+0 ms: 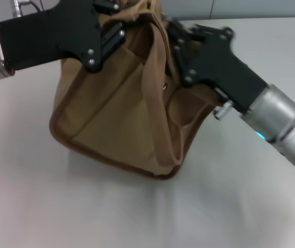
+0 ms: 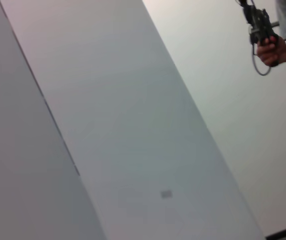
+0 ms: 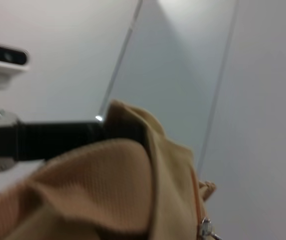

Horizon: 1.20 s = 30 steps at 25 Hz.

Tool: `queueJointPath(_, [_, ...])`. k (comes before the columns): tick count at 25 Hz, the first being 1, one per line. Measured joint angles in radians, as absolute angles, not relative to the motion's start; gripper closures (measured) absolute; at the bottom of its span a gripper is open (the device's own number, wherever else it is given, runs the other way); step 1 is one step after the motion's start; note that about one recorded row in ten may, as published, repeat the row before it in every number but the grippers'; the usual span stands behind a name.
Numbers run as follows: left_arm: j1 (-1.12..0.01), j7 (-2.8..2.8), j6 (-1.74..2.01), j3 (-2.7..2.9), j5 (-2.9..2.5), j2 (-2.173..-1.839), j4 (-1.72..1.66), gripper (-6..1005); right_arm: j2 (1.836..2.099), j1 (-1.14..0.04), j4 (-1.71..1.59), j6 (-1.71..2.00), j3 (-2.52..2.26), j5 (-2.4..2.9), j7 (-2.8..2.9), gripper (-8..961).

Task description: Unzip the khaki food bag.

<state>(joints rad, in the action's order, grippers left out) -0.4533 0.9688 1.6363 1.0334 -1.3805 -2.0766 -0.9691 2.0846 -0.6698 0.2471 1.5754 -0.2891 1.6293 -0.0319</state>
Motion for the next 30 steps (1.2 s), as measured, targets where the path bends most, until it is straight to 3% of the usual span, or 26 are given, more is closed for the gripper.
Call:
queueJointPath(13, [-0.448, 0.947, 1.602, 1.040, -1.349, -2.076, -0.942, 837, 2.082, -0.326, 0.053, 1.622, -0.233, 1.622, 0.059, 954])
queueJointPath(27, [-0.408, 0.803, 1.614, 1.036, -1.230, -2.075, -0.677, 819, 2.085, -0.303, 0.062, 1.732, -0.199, 1.617, 0.147, 951])
queueJointPath(30, [-0.369, 0.774, 1.610, 1.030, -1.180, -2.075, -0.594, 815, 2.083, -0.303, 0.057, 1.753, -0.196, 1.616, 0.174, 786])
